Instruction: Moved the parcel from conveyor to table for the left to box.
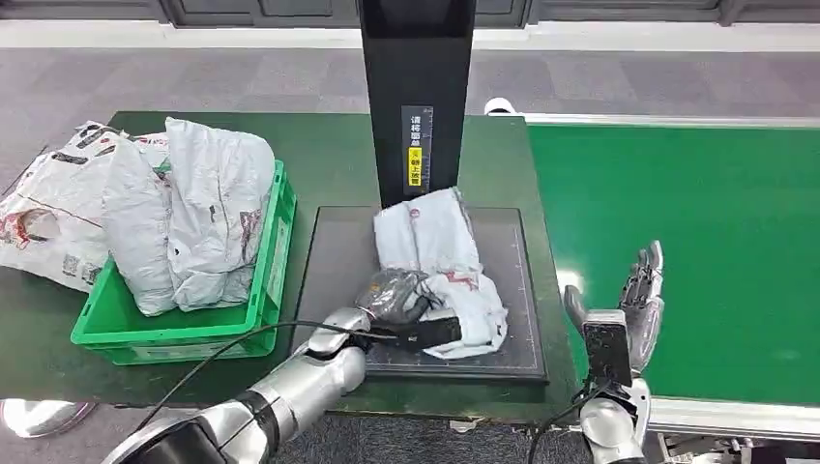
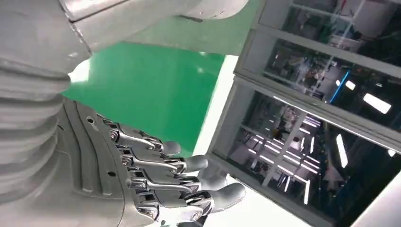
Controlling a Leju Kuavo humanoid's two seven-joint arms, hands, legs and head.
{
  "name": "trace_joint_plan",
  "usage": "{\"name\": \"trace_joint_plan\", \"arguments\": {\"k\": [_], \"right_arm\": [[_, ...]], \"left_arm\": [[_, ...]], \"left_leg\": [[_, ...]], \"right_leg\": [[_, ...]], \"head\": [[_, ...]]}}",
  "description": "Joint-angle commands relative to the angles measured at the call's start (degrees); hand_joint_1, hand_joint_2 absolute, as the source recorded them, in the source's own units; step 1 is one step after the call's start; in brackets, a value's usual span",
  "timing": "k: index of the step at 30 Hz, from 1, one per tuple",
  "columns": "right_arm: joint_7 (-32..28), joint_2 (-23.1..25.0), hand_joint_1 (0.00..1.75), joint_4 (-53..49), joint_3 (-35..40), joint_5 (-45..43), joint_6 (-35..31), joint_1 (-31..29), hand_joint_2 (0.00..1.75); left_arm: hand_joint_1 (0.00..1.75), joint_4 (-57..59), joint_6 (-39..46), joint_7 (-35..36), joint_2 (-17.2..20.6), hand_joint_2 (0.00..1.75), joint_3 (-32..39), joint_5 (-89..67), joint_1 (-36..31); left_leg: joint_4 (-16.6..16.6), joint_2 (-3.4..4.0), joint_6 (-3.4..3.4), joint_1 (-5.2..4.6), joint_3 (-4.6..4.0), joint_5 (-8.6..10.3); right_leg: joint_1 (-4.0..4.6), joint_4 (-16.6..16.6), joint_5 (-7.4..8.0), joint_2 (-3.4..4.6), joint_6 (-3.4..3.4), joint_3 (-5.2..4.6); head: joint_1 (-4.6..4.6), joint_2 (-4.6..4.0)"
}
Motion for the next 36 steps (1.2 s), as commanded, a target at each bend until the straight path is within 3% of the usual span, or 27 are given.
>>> {"name": "trace_joint_plan", "arguments": {"k": [1,3,5,12,14,17,20,23,27,28,30,36], "right_arm": [[0.0,1.8,0.00,0.1,-4.2,-0.9,0.0,-0.1,1.75],[-0.1,2.5,0.00,0.2,-4.4,-1.0,-0.2,-0.4,1.75],[-0.1,2.5,0.00,0.1,-4.4,-0.8,-0.5,-0.2,1.75],[0.0,2.3,0.00,0.2,-4.6,-0.9,-0.5,-0.2,1.75],[0.1,2.8,0.00,0.1,-5.4,-0.9,-0.7,-0.4,1.75],[0.6,2.5,0.00,-1.0,-6.3,-0.1,-1.1,0.2,1.75],[0.9,1.6,0.00,-2.3,-7.4,-0.1,-0.6,1.9,1.75],[0.7,1.9,0.00,-3.1,-7.8,-0.1,-0.2,2.8,1.75],[0.7,2.0,0.00,-3.1,-7.6,-0.1,-0.1,2.8,1.75],[0.5,1.7,0.00,-3.3,-7.2,-0.3,-0.2,2.6,1.75],[0.8,1.2,0.00,-4.0,-6.9,-0.7,0.0,2.5,1.75],[2.3,1.6,0.00,-6.5,-6.5,0.2,0.6,3.9,1.75]], "left_arm": [[1.75,-18.8,10.9,-2.5,6.3,1.75,15.3,5.4,-1.5],[1.75,-26.7,16.9,-0.1,8.9,1.75,18.3,1.2,-1.2],[1.75,-31.0,17.5,2.2,10.1,1.75,20.6,-1.6,-0.4],[1.75,-32.2,18.0,2.2,10.4,1.75,21.7,-1.9,0.3],[1.75,-37.1,20.9,2.3,8.3,1.75,32.1,-14.0,1.9],[1.75,-43.0,20.9,-1.6,9.1,1.75,45.0,-18.9,3.8],[1.75,-43.6,20.9,-3.2,13.7,1.75,49.5,-11.9,5.7],[1.75,-47.7,20.9,-7.0,12.2,1.75,59.3,-17.8,9.0],[1.75,-48.4,20.9,-8.4,12.2,1.75,60.2,-16.8,10.2],[1.75,-49.5,20.9,-8.2,10.8,1.75,62.7,-20.9,10.7],[1.75,-49.4,20.9,-4.6,12.4,1.75,63.6,-27.0,11.6],[1.75,-51.4,20.9,-6.5,11.2,1.75,68.4,-31.9,15.3]], "left_leg": [[0.1,0.02,-0.01,0.04,-0.14,-0.01],[0.1,0.12,-0.03,0.10,-0.27,-0.03],[0.1,0.22,-0.04,0.07,-0.31,-0.02],[-0.1,0.22,-0.08,0.05,-0.14,0.03],[0.0,0.18,-0.07,0.06,-0.17,0.02],[0.0,0.38,-0.06,0.06,-0.26,-0.02],[0.0,0.50,-0.08,0.06,-0.21,-0.05],[-0.2,0.67,-0.14,0.09,0.06,-0.08],[-0.1,0.44,-0.15,0.05,-0.18,-0.07],[-0.1,0.37,-0.15,0.07,-0.13,-0.06],[-0.1,0.41,-0.15,0.07,-0.15,-0.06],[-0.1,0.50,-0.14,0.08,-0.20,-0.09]], "right_leg": [[0.04,0.0,0.00,0.02,-0.04,-0.13],[0.10,0.0,0.04,0.12,-0.08,-0.27],[0.07,0.0,0.06,0.24,-0.07,-0.34],[0.06,-0.1,0.04,0.26,-0.09,-0.22],[0.07,0.0,0.03,0.21,-0.07,-0.22],[0.06,0.0,0.06,0.40,-0.06,-0.33],[0.07,0.0,0.07,0.55,-0.09,-0.30],[0.09,-0.2,0.07,0.76,-0.15,-0.15],[0.14,-0.1,-0.03,0.51,-0.14,-0.33],[0.18,-0.1,-0.05,0.43,-0.14,-0.27],[0.22,-0.1,-0.07,0.45,-0.17,-0.29],[0.15,-0.1,-0.05,0.55,-0.17,-0.34]], "head": [[0.00,0.00],[0.00,0.00],[0.00,0.00],[-0.02,0.00],[0.00,0.00],[0.00,0.00],[0.00,0.00],[0.00,0.00],[0.00,0.00],[-0.02,0.00],[-0.02,0.00],[0.00,0.00]]}}
